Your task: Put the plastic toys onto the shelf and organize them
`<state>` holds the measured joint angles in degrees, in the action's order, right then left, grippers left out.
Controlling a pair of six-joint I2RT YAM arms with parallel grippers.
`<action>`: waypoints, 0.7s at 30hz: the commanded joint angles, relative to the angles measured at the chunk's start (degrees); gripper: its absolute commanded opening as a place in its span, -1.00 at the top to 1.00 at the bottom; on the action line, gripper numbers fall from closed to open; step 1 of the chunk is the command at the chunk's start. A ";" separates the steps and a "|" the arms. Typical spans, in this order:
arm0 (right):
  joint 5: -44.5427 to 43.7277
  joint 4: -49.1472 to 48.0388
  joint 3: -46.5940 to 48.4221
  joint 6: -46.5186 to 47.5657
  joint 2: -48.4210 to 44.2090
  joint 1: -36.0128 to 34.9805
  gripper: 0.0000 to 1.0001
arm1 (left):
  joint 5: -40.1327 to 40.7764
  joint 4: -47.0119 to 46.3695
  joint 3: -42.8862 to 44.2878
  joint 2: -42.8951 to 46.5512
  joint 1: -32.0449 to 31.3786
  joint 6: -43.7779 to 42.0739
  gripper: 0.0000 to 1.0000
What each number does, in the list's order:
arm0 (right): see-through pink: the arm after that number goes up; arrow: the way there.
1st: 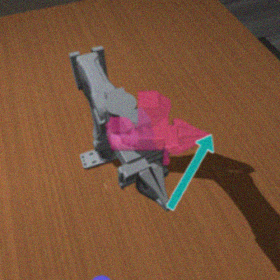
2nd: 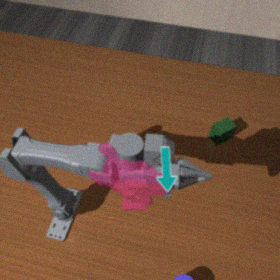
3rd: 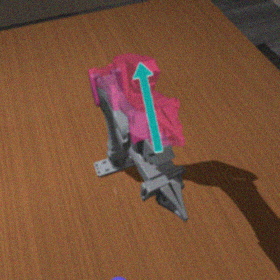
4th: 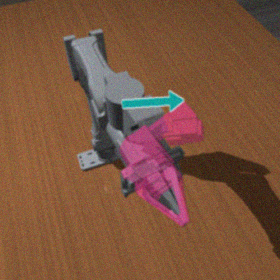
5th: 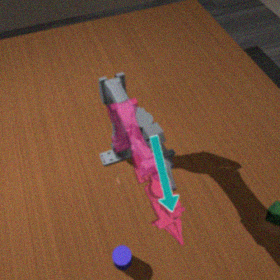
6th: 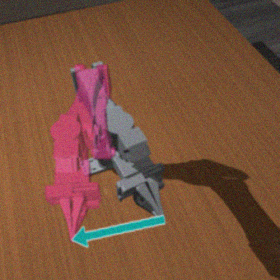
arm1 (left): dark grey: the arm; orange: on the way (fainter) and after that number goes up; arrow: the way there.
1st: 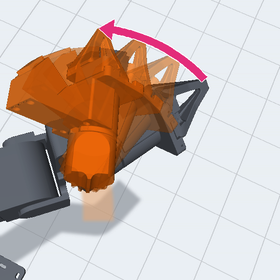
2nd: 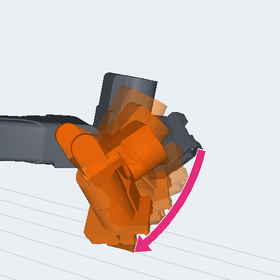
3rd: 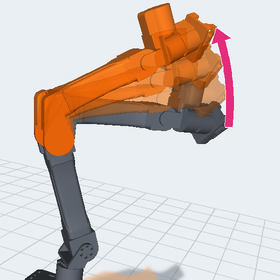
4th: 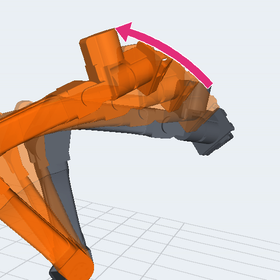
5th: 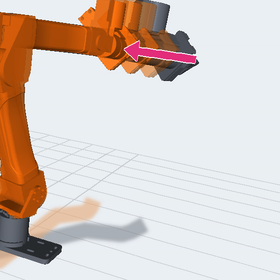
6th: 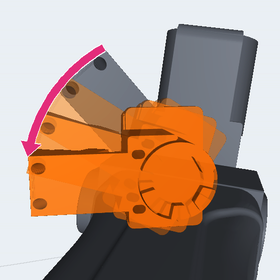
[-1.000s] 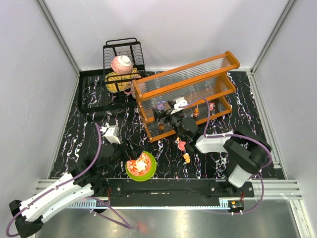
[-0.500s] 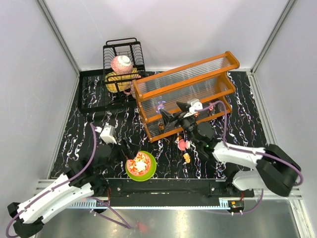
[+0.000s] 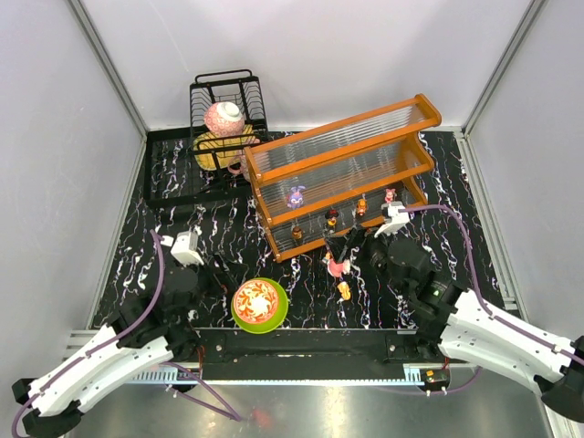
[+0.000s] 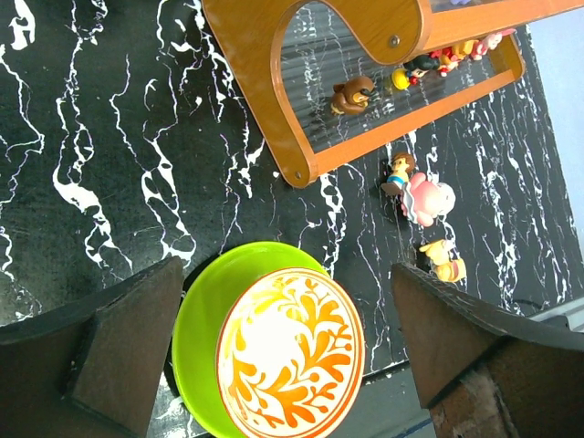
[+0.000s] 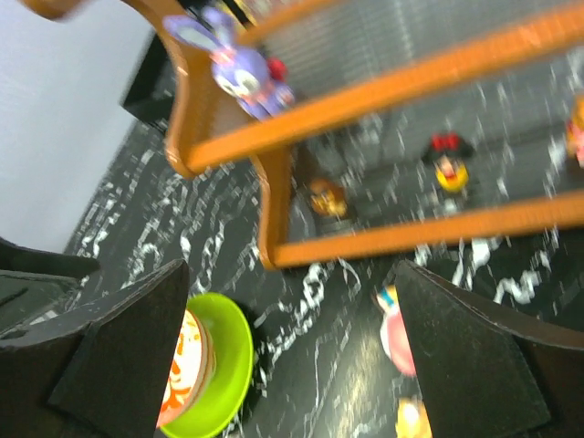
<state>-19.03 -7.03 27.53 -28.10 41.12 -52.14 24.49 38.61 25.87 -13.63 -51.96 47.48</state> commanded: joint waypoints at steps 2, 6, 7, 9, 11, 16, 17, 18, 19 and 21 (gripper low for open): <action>-3.39 33.64 7.45 -18.91 2.63 -0.42 -0.99 | 0.73 -0.11 2.87 -1.93 -0.15 0.94 -0.98; 0.21 40.06 8.07 -26.11 7.38 -0.42 -0.99 | 0.38 -0.20 3.31 -1.49 -0.07 1.21 -0.98; 1.70 40.51 7.72 -26.83 8.17 -0.42 -1.00 | 0.21 -0.12 3.14 -1.23 -0.15 1.21 -0.98; 3.11 40.25 6.40 -28.06 10.46 -0.42 -0.96 | 0.12 -0.03 2.96 -0.17 -0.07 1.64 -0.98; 4.08 39.55 5.61 -28.59 12.39 -0.42 -0.82 | -0.06 -0.03 2.35 0.88 -0.15 2.17 -0.98; 5.31 38.58 4.90 -28.33 15.82 -0.42 -0.61 | -0.14 -0.11 1.38 1.32 -0.07 2.61 -0.98; 5.32 38.41 4.90 -28.24 16.18 -0.42 -0.49 | -0.14 -0.03 1.38 0.98 -0.15 2.79 -0.98; 5.49 38.23 4.90 -27.81 16.44 -0.42 -0.41 | -0.23 -0.29 1.38 0.71 -0.15 2.79 -0.97; 5.75 37.97 4.90 -27.54 17.05 -0.42 -0.33 | -0.41 -0.38 1.12 0.19 -0.07 2.70 -0.98; 6.02 37.70 4.82 -26.93 17.58 -0.42 -0.15 | -0.67 -0.82 0.94 -0.08 -0.07 2.70 -0.98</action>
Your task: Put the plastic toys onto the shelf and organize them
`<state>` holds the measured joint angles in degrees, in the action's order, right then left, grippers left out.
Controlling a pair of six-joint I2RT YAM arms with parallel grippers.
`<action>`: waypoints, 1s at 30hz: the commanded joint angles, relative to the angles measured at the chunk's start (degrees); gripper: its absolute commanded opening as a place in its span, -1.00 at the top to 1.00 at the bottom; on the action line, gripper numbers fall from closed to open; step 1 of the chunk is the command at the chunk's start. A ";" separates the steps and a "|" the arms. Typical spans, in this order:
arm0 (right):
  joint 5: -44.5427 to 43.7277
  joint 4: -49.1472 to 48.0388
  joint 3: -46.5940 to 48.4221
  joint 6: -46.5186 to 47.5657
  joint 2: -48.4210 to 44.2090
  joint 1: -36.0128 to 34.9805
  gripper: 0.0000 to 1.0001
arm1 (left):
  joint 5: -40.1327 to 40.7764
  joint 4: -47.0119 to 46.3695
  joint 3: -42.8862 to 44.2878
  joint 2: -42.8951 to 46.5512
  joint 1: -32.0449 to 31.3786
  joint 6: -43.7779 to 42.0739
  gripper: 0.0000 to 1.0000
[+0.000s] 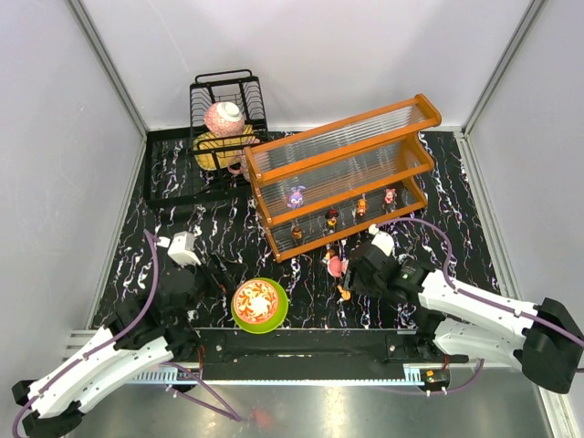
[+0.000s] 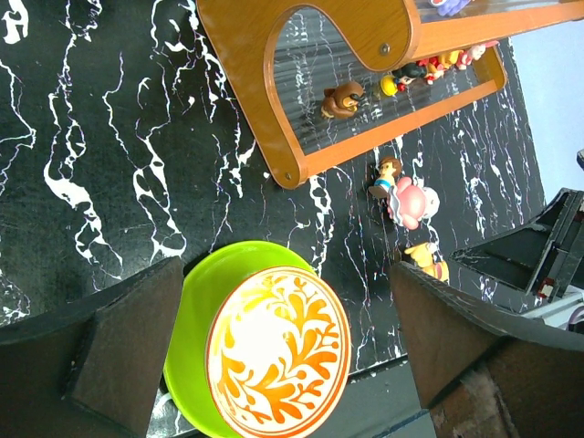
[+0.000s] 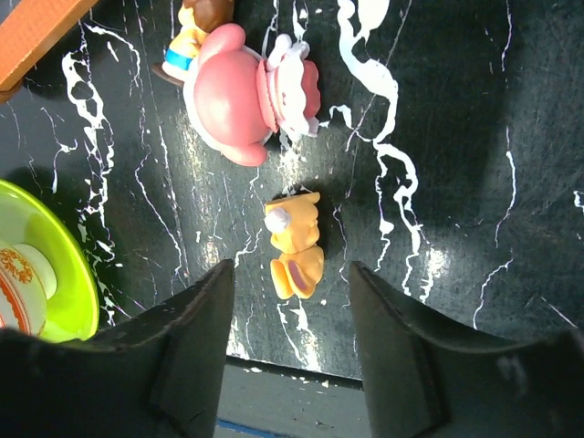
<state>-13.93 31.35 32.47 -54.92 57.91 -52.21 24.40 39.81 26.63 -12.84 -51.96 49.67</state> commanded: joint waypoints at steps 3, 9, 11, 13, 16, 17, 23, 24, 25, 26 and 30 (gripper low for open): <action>1.28 -1.38 -0.39 0.33 1.85 -0.35 0.05 | -0.93 -2.63 -0.35 -1.13 -0.07 0.69 -0.98; 3.03 -3.13 -1.27 1.12 3.52 -0.35 0.14 | -1.11 -3.07 -0.88 -1.13 -0.15 0.87 -0.98; 3.47 -3.93 -1.62 1.48 4.14 -0.35 0.14 | -1.11 -3.16 -0.88 -1.13 -0.15 0.69 -0.97; 4.18 -4.90 -1.71 1.65 4.93 -0.44 0.14 | -1.11 -3.07 -0.88 -0.96 -0.07 0.60 -0.98; 4.53 -5.51 -1.27 2.18 6.51 -0.35 0.16 | -1.11 -3.07 -1.32 -0.43 -0.15 0.87 -0.98; 4.53 -5.51 -0.83 2.53 6.77 -0.35 0.17 | -1.11 -3.07 -1.67 -0.34 -0.15 0.95 -0.98; 5.32 -5.69 -0.56 2.71 8.18 -0.35 0.53 | -1.55 -2.99 -2.29 0.36 -0.07 1.13 -0.98; 5.58 -5.69 -0.65 2.71 8.01 -0.27 0.61 | -1.55 -3.07 -2.46 0.36 -0.15 1.13 -0.97; 5.58 -5.69 -0.74 2.71 7.83 -0.35 0.67 | -1.55 -3.07 -2.38 0.36 -0.07 1.13 -0.98; 5.67 -5.69 -0.91 2.71 7.75 -0.27 0.80 | -1.55 -3.16 -2.46 0.27 -0.07 1.13 -0.98; 6.02 -5.60 -1.70 2.80 5.38 -0.35 1.00 | -1.64 -3.16 -2.37 0.10 -0.07 1.22 -0.98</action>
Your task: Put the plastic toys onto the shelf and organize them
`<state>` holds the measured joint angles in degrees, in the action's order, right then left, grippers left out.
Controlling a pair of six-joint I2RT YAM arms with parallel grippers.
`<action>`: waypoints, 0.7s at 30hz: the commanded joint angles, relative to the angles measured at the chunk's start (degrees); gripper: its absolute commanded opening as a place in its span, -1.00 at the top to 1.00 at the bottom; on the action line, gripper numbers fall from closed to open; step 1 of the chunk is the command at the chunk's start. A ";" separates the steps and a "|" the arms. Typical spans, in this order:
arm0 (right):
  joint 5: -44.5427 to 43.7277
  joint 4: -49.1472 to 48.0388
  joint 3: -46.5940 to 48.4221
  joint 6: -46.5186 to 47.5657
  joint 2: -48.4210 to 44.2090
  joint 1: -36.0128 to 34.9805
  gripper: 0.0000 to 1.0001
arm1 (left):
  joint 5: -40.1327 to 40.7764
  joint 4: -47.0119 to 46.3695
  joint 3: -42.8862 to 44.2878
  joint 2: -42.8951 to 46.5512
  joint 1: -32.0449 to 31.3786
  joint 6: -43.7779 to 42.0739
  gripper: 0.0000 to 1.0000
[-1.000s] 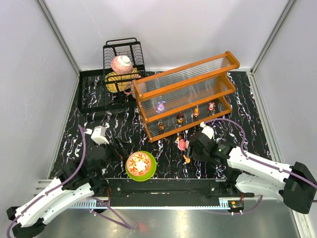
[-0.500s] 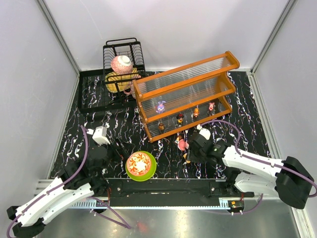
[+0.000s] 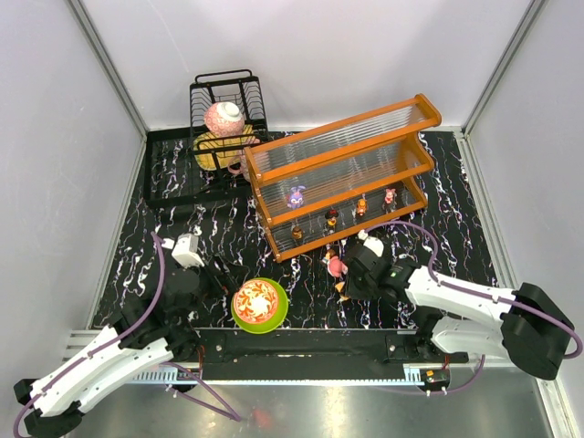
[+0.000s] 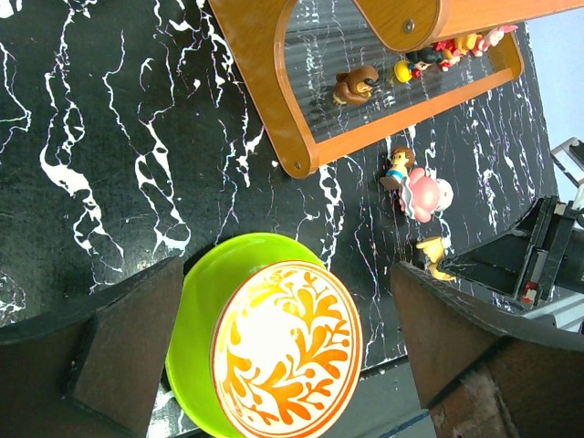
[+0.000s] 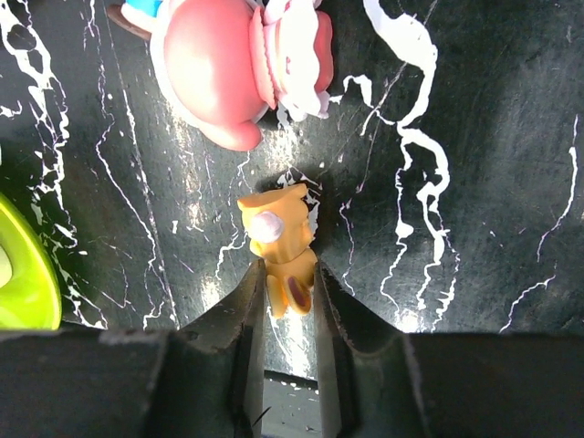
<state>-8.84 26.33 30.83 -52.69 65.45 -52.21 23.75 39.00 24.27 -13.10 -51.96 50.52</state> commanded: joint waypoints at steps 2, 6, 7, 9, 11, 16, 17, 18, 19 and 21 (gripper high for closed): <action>1.19 -0.57 -0.24 1.18 -4.26 -0.35 1.00 | -1.25 -2.62 -0.02 0.36 -0.15 0.28 -0.98; 2.77 -1.19 -0.86 4.07 -9.72 -0.35 1.00 | -2.21 -3.49 0.16 -0.08 -0.15 -0.86 -0.97; 2.95 -1.28 -1.03 5.56 -11.12 -0.35 1.00 | -2.48 -3.93 0.51 -0.08 -0.15 -1.13 -0.98; 3.65 -1.98 -1.56 6.98 -15.69 -0.27 1.00 | -3.18 -4.63 0.60 0.79 -0.15 -2.09 -0.98; 3.83 -2.77 -2.00 8.73 -20.68 -0.35 1.00 | -3.70 -5.86 0.69 2.72 -0.07 -2.97 -0.98; 8.38 -6.72 -4.20 12.60 -29.40 -0.35 1.00 | -5.46 -8.77 0.51 6.33 -0.15 -5.87 -0.98; 8.75 -7.08 -4.29 13.22 -30.89 -0.35 1.00 | -5.90 -9.03 0.60 6.42 -0.07 -6.22 -0.98; 10.93 -7.34 -4.37 14.18 -31.08 -0.35 1.00 | -6.25 -9.90 0.51 6.34 -0.07 -6.31 -0.98; 13.04 -7.60 -4.20 14.71 -31.17 -0.35 1.00 | -7.13 -10.43 0.60 6.16 -0.07 -6.31 -0.98; 15.16 -7.43 -3.59 16.03 -30.04 -0.35 1.00 | -8.45 -13.32 -0.01 6.07 -0.15 -6.75 -0.98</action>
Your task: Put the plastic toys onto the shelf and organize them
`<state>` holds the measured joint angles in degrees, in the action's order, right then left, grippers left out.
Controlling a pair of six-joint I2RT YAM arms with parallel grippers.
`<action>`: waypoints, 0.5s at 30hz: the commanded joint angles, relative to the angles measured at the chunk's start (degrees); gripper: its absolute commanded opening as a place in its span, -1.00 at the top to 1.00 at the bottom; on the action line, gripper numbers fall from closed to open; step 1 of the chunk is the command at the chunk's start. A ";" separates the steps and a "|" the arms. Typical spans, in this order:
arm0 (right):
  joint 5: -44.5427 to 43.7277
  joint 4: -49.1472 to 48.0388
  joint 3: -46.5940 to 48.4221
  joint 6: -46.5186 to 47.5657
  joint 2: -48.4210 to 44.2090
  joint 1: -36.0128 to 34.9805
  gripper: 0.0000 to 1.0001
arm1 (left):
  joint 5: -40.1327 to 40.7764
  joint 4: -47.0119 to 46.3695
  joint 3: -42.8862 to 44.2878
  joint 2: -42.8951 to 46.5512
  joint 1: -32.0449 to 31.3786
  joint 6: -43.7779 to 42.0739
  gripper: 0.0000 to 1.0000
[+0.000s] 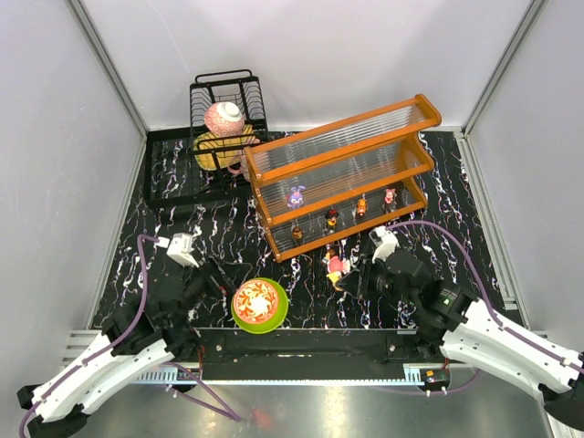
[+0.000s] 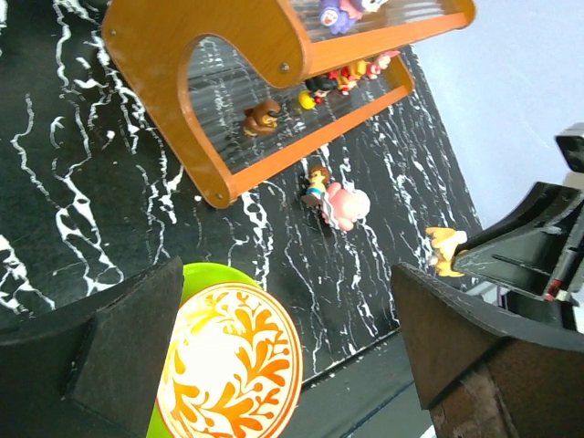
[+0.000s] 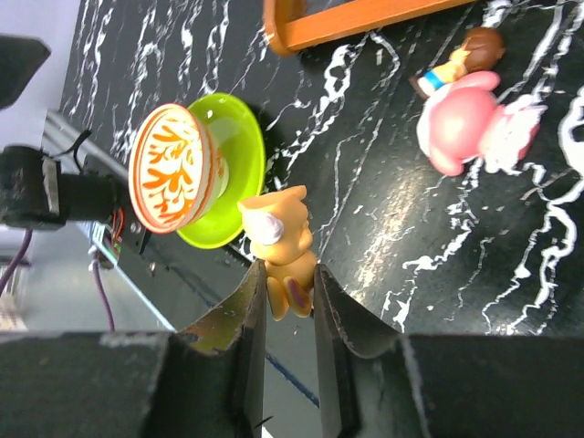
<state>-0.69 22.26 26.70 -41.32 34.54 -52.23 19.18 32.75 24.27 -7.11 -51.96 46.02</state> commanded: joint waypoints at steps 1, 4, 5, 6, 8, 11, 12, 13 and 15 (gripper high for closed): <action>9.19 -3.45 0.81 5.11 2.44 -0.33 1.00 | -5.19 -8.05 -0.28 -0.44 -0.15 -2.42 -0.98; 12.71 -2.84 2.30 6.60 6.74 -0.33 1.00 | -7.48 -11.65 -0.80 -2.72 -0.15 -3.13 -0.97; 13.08 -2.32 2.91 6.86 7.98 -0.33 1.00 | -7.92 -12.18 -0.72 -3.51 -0.07 -3.39 -0.97; 13.26 -1.70 3.96 7.39 9.13 -0.33 1.00 | -8.36 -13.23 -0.54 -4.39 -0.07 -3.57 -0.98; 12.99 0.23 5.20 8.01 11.94 -0.33 1.00 | -9.68 -14.12 -0.63 -6.85 -0.07 -4.09 -0.98; 15.27 -0.37 6.52 9.24 12.65 -0.42 1.00 | -12.40 -16.49 -0.54 -11.24 -0.07 -4.36 -0.98; 15.54 -0.72 6.61 9.85 12.48 -0.42 1.00 | -13.37 -18.32 -0.37 -12.73 -0.15 -4.27 -0.98; 15.80 -0.90 6.70 10.20 12.30 -0.42 1.00 | -15.55 -19.38 -0.28 -15.79 -0.15 -4.18 -0.98; 15.81 -1.08 7.14 10.99 11.95 -0.42 1.00 | -18.11 -23.67 -0.71 -18.71 -0.15 -2.96 -0.96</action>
<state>12.23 22.87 30.26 -33.43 47.48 -52.25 8.49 19.35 23.86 -20.21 -51.96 43.03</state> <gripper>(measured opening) 0.274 0.984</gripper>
